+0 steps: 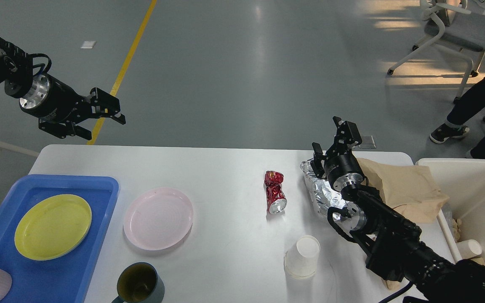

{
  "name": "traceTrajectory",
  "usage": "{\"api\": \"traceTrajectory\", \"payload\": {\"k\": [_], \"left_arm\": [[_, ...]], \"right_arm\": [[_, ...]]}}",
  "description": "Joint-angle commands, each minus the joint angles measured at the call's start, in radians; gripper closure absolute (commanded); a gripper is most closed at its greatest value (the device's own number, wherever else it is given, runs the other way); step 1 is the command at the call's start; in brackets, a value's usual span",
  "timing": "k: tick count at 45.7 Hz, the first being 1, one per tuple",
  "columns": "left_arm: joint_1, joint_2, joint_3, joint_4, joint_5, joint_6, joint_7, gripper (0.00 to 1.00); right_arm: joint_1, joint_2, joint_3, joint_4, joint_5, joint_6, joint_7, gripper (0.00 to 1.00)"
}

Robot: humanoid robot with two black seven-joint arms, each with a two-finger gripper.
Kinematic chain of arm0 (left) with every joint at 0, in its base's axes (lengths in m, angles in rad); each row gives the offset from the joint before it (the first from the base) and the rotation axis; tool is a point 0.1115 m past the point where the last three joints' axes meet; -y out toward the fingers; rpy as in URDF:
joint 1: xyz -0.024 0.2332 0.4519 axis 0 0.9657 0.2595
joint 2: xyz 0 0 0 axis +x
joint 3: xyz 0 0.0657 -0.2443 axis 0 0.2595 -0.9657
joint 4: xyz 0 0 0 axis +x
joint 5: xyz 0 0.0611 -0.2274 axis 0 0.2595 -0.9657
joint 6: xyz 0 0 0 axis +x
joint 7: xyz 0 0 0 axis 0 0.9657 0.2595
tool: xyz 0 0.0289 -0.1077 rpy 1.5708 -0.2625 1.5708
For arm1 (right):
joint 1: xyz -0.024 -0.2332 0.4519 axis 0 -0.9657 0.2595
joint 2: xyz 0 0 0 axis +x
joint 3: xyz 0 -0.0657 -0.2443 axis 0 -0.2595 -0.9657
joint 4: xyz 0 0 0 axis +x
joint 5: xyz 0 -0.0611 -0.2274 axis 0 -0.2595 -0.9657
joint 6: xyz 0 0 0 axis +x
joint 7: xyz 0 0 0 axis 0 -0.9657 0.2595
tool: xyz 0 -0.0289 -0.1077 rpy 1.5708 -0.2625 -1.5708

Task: Tidy desktop
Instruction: 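Swing the left gripper over the dark green cup beside the pink plate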

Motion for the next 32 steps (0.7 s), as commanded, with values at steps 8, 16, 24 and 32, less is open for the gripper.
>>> {"api": "traceTrajectory", "payload": {"k": [8,16,24,32], "left_arm": [[-0.253,-0.019,0.209,-0.333,0.001,0.0,-0.001,0.03],[-0.354,-0.022,0.258,-0.447,0.001,0.0,0.001,0.03],[-0.459,-0.044,0.301,-0.553,0.005,0.0,0.002,0.03],[-0.514,-0.134,0.313,-0.638,0.013,0.0,0.002,0.03]], "right_arm": [[0.0,0.0,0.0,0.0,0.0,0.0,0.0,0.0],[0.0,0.0,0.0,0.0,0.0,0.0,0.0,0.0],[0.0,0.0,0.0,0.0,0.0,0.0,0.0,0.0],[0.0,0.0,0.0,0.0,0.0,0.0,0.0,0.0]]}}
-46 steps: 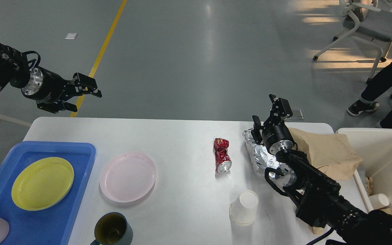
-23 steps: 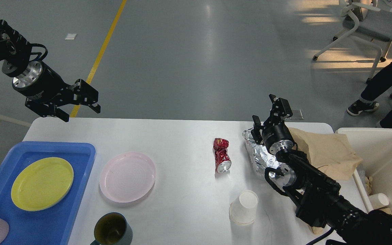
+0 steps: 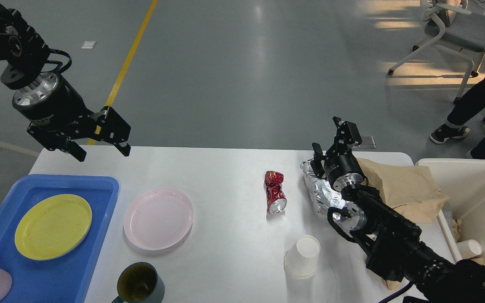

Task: Tidy desktop
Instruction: 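Swing the left gripper over the dark green cup beside the pink plate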

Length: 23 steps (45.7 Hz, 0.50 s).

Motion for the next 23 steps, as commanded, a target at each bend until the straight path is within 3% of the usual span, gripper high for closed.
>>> {"api": "traceTrajectory", "payload": {"k": [1,23], "left_arm": [[-0.042,-0.07,0.006,-0.074,0.003,0.0,0.0,0.03],[-0.278,-0.329,0.019,-0.391,-0.001,0.0,-0.009,0.03]], "right_arm": [[0.0,0.0,0.0,0.0,0.0,0.0,0.0,0.0],[0.0,0.0,0.0,0.0,0.0,0.0,0.0,0.0]]}}
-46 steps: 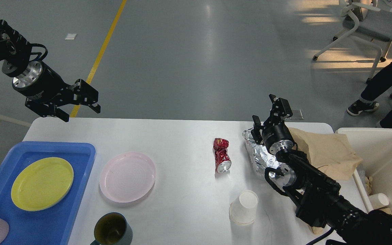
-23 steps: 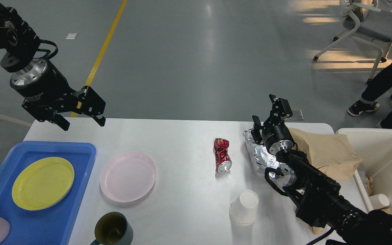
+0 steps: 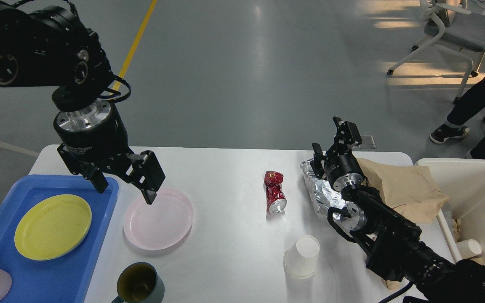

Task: Tidy desktop
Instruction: 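Swing the left gripper over the dark green cup beside the pink plate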

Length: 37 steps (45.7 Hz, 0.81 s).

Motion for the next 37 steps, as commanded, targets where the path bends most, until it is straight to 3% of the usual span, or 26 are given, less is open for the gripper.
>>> {"api": "traceTrajectory", "payload": {"k": [1,21,37], "left_arm": [[-0.031,-0.057,-0.002,-0.052,-0.003,0.0,-0.001,0.03],[0.155,-0.104,-0.008,-0.028,-0.05,0.003,-0.011,0.04],[0.348,-0.193,-0.002,0.067,-0.113,0.19,-0.01,0.04]], "right_arm": [[0.0,0.0,0.0,-0.001,0.0,0.0,0.0,0.0],[0.0,0.0,0.0,-0.001,0.0,-0.002,0.0,0.0],[0.0,0.0,0.0,0.0,0.0,0.0,0.0,0.0]]}}
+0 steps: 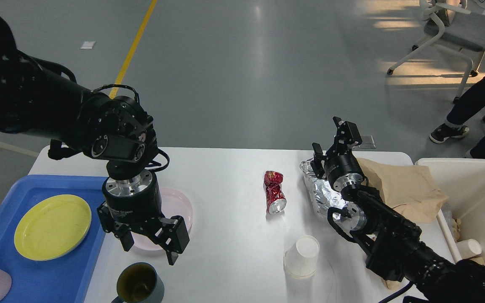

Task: Tidy desktop
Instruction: 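Swing the left gripper over the dark green cup beside the pink plate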

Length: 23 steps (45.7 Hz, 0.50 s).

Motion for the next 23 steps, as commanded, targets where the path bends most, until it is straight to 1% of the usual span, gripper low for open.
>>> {"api": "traceTrajectory", "payload": {"k": [1,4,14,23], "left_arm": [[0.084,-0.024,0.001,0.049,-0.015,0.072,0.001,0.04],[0.12,-0.029,0.001,0.072,-0.015,0.088,0.001,0.04],[0.212,-0.036,0.001,0.133,-0.031,0.093,0.003,0.04],[0.227,-0.033,0.027,0.144,-0.101,0.094,0.006,0.04]], "right_arm": [[0.0,0.0,0.0,0.0,0.0,0.0,0.0,0.0],[0.0,0.0,0.0,0.0,0.0,-0.001,0.0,0.0],[0.0,0.0,0.0,-0.001,0.0,0.0,0.0,0.0],[0.0,0.0,0.0,0.0,0.0,0.0,0.0,0.0]]}}
